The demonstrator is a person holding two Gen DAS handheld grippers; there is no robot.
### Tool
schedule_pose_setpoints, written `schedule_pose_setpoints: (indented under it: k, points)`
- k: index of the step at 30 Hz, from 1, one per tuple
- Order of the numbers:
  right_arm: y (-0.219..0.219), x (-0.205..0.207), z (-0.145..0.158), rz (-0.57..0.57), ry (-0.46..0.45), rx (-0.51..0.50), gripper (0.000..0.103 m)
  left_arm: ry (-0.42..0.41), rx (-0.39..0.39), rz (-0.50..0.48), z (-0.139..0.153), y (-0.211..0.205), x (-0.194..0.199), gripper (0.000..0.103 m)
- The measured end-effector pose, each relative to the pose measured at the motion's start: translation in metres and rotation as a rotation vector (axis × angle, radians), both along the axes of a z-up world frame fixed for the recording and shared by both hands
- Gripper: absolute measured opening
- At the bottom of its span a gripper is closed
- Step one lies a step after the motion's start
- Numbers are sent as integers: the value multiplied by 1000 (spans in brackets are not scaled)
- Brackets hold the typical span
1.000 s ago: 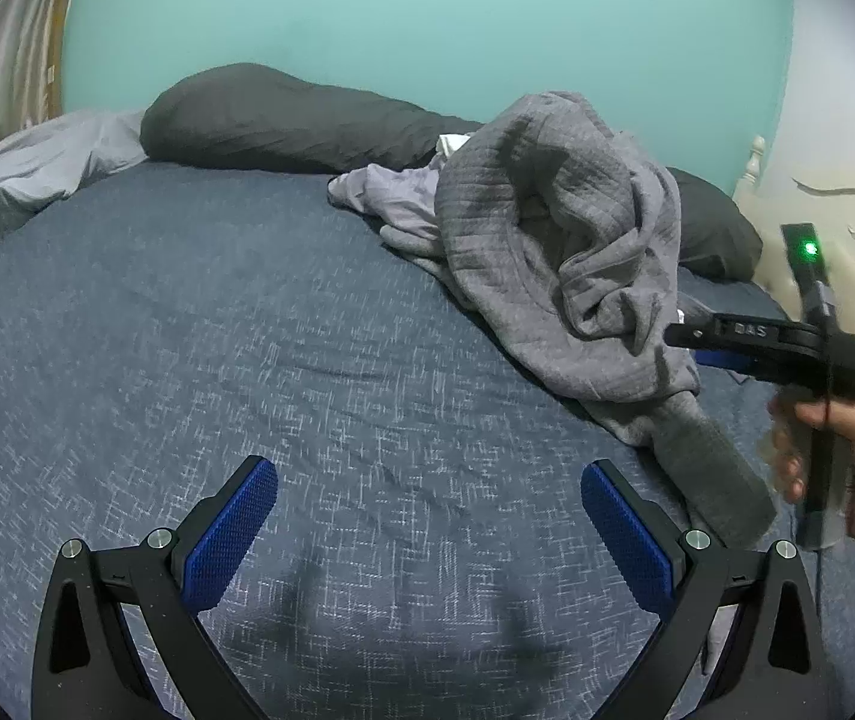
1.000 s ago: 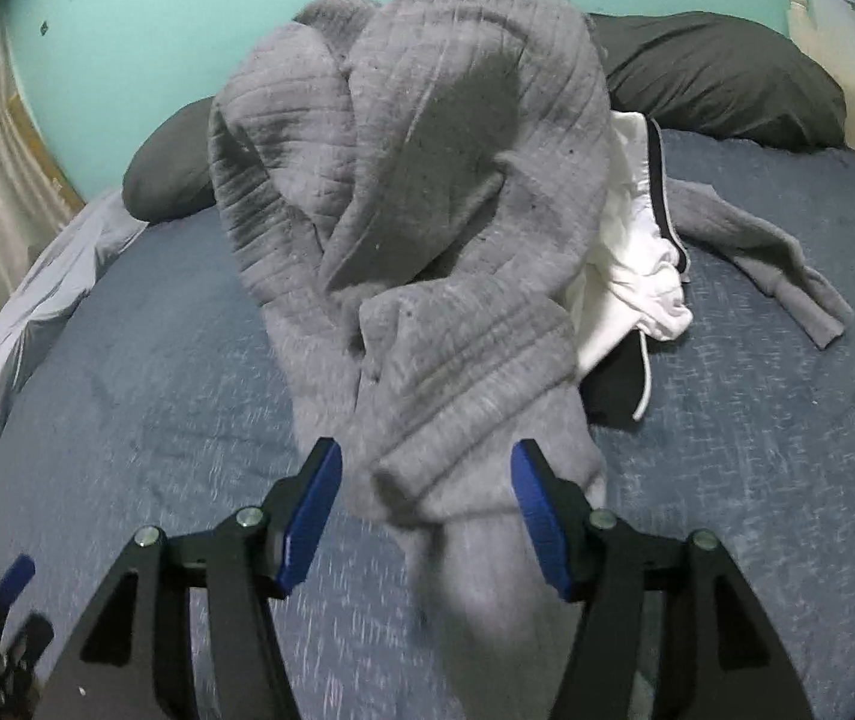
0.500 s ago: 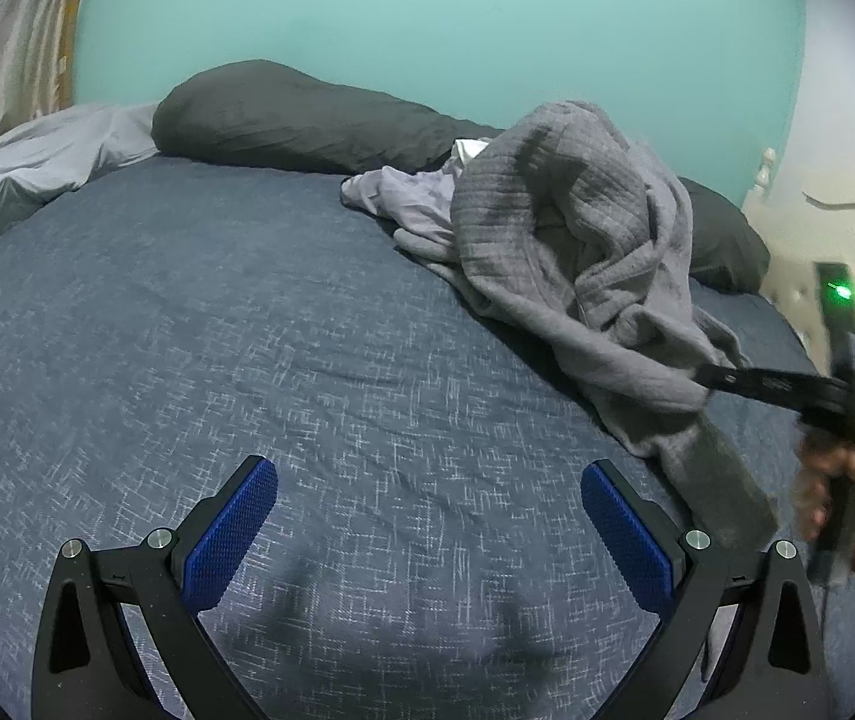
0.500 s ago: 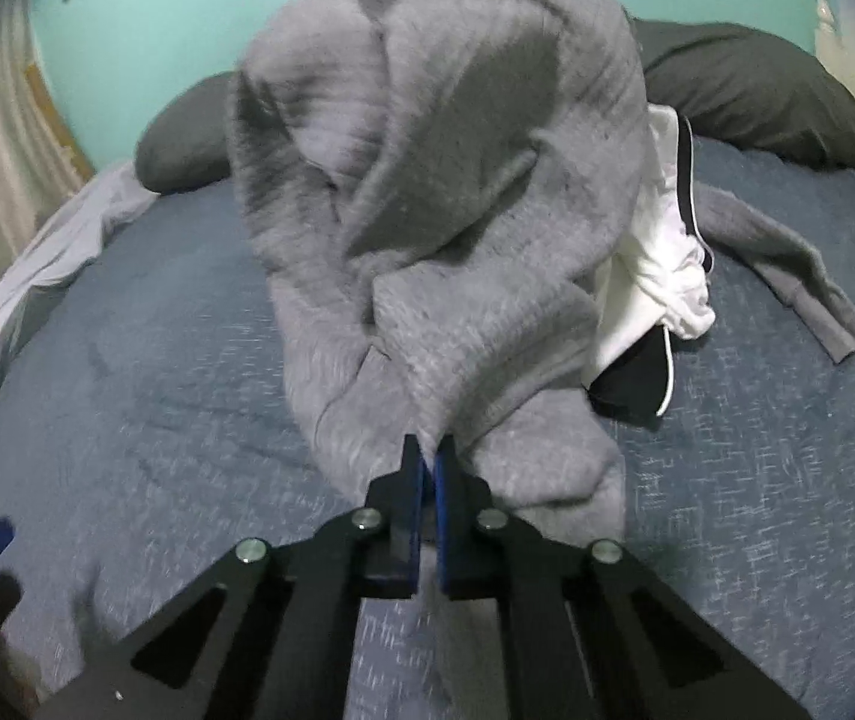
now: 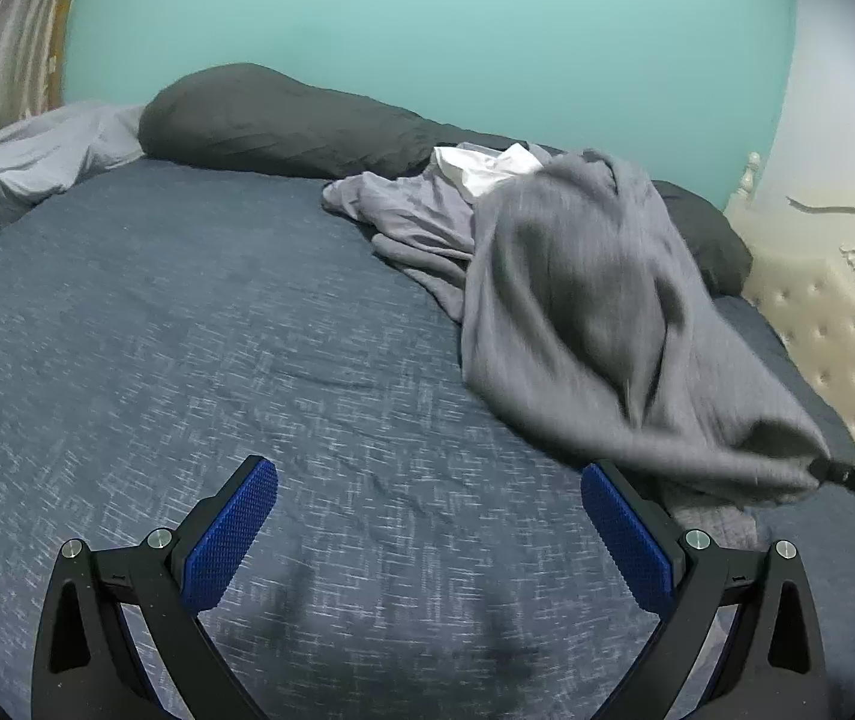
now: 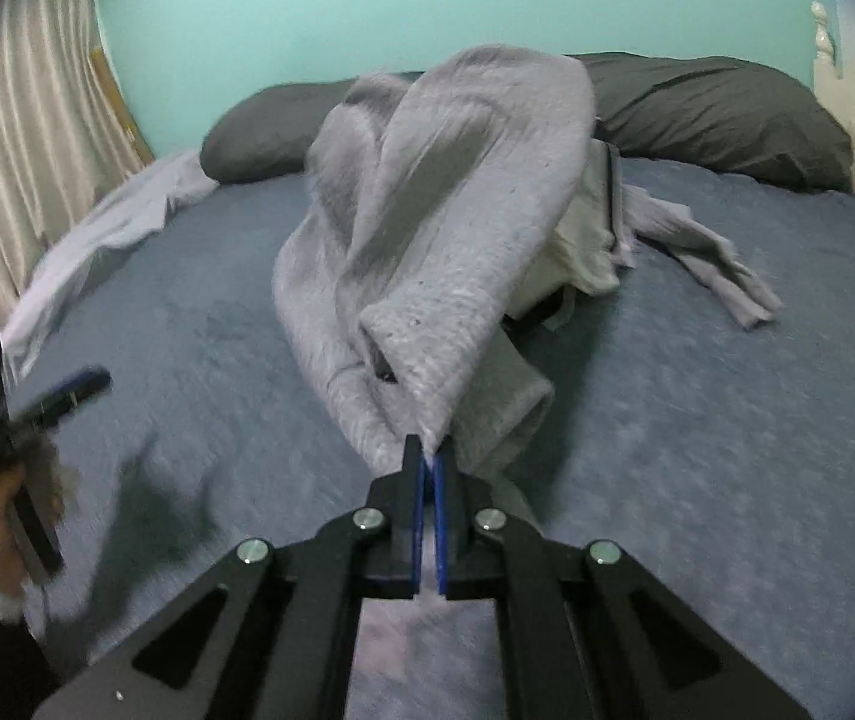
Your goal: Fold clothes
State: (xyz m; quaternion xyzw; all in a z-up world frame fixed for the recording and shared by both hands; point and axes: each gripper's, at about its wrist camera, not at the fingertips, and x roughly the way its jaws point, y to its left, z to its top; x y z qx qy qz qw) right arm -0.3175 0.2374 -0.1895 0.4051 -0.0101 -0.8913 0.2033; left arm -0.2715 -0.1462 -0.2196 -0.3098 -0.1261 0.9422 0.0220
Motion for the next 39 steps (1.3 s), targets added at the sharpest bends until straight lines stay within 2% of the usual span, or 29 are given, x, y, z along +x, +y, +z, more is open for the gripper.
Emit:
schedule_pose_setpoints:
  k: [6, 11, 13, 14, 15, 20, 25, 29, 31, 34, 36, 39]
  points:
    - [34, 0, -15, -79, -43, 70, 3, -1, -5, -33, -2, 9, -1, 103]
    - [35, 4, 5, -160, 30, 71, 7, -1, -10, -41, -4, 11, -2, 103]
    - [26, 5, 12, -136, 50, 52, 17, -2, -14, -43, -4, 11, -2, 103]
    - [21, 5, 16, -124, 60, 42, 28, -3, -16, -43, -4, 12, -2, 103]
    - [15, 4, 17, -106, 65, 41, 31, -4, -17, -43, -4, 12, -2, 103]
    - [-37, -12, 2, 6, 49, 56, 32, -1, -21, -42, -5, 13, -2, 103]
    - [-80, -48, -23, 14, -11, 84, 35, -10, -29, -48, -8, 15, -3, 103]
    - [-93, -77, -42, -70, -64, 108, 54, -13, -29, -44, -10, 13, -5, 103]
    - [-95, -89, -50, -111, -82, 114, 54, -14, -27, -42, -10, 12, -5, 103]
    - [-100, -99, -59, -106, -85, 161, 52, -17, -23, -38, -11, 10, -6, 103]
    - [-100, -101, -62, -95, -83, 189, 24, -25, -17, -40, -13, 10, -6, 103]
    - [-89, -98, -57, -89, -67, 148, 4, -30, -11, -42, -14, 10, -6, 103]
